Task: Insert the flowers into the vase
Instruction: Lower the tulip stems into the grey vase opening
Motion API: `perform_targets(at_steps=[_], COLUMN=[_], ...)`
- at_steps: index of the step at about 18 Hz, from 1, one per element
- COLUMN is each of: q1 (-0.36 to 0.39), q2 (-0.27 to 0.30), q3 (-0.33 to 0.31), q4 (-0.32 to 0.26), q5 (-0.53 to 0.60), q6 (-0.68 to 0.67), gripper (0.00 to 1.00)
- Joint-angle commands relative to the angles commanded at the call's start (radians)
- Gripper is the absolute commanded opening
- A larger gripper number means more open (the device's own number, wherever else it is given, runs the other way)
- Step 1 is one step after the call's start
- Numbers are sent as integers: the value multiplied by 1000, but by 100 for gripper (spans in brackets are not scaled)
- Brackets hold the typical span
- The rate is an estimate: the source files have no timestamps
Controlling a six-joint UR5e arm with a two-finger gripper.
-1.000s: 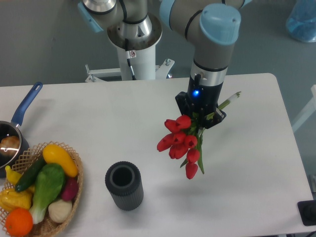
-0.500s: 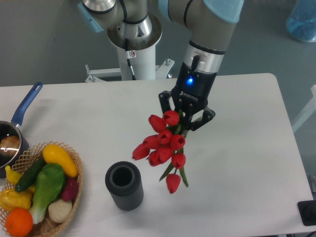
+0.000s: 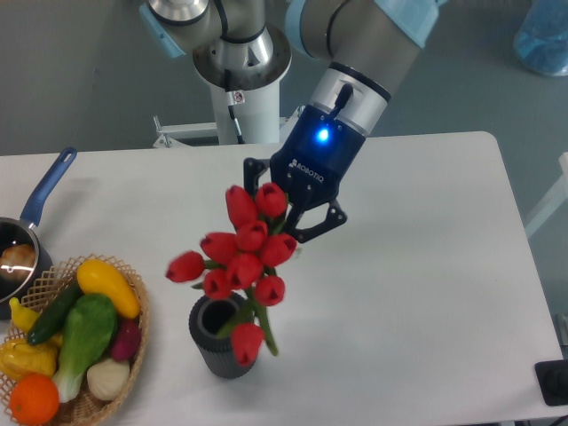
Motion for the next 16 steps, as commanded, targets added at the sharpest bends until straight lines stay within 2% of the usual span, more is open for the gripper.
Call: perform_targets(at_steps=[1,4,8,13,16], q1=[-2,-3,-2,-5,-15], q2=[-20,-32,-34,-31,-32], q3=[8,8,20,29,23], q4=[28,31,28,25,26], q5=[-5,-35,-11,112,133], q6=[2,-66,-136,-136,-143], gripper=[0,0,0,0,0])
